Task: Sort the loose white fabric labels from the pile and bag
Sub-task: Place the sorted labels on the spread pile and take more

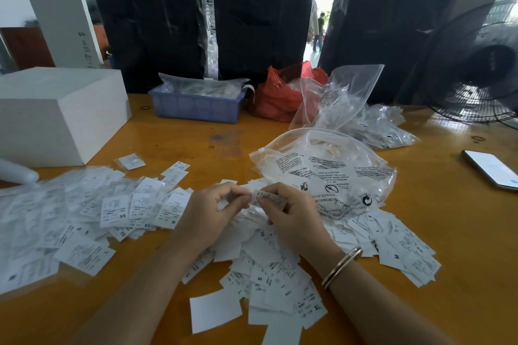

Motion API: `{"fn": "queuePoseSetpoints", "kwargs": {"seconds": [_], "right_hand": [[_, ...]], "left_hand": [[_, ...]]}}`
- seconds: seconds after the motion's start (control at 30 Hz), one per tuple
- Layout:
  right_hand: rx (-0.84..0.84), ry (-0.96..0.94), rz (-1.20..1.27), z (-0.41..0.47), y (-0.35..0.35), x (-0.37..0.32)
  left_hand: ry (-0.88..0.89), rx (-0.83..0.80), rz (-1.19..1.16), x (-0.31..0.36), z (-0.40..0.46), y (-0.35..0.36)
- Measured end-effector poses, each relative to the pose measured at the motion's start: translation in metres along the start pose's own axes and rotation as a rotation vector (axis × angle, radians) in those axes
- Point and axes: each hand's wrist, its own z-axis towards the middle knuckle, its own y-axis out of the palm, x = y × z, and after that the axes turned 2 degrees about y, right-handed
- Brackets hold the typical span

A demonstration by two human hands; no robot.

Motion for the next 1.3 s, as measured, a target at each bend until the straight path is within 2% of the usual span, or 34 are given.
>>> {"fn": "queuePoseSetpoints", "kwargs": {"seconds": [0.13, 0.27, 0.33, 0.57, 0.8, 0.93, 1.13, 1.3], "right_hand": [[-0.005, -0.006, 0.007, -0.001, 0.000, -0.002], [0.066, 0.012, 0.197, -0.002, -0.005, -0.005], [0.055, -0.001, 0.213, -0.002, -0.007, -0.004], [0.002, -0.033, 0.020, -0.001, 0.001, 0.000], [0.042, 0.017, 0.124, -0.001, -0.002, 0.000], [0.000, -0.018, 0.032, -0.001, 0.000, 0.000], [-0.098, -0.056, -0.024, -0.004, 0.004, 0.005], [-0.131, -0.096, -0.058, -0.005, 0.007, 0.004]], "left_hand": [[-0.013, 0.000, -0.012, 0.000, 0.000, 0.000], [-0.046, 0.019, -0.031, -0.002, 0.000, 0.000], [-0.059, 0.020, -0.039, -0.003, 0.001, 0.000], [-0.052, 0.030, -0.040, -0.001, 0.001, 0.001], [-0.058, 0.028, -0.048, -0.001, 0.001, 0.001], [-0.051, 0.017, -0.045, 0.000, 0.001, 0.001], [-0.128, -0.046, -0.027, -0.001, 0.001, 0.002], [-0.146, -0.074, -0.103, 0.000, 0.000, 0.003]]}}
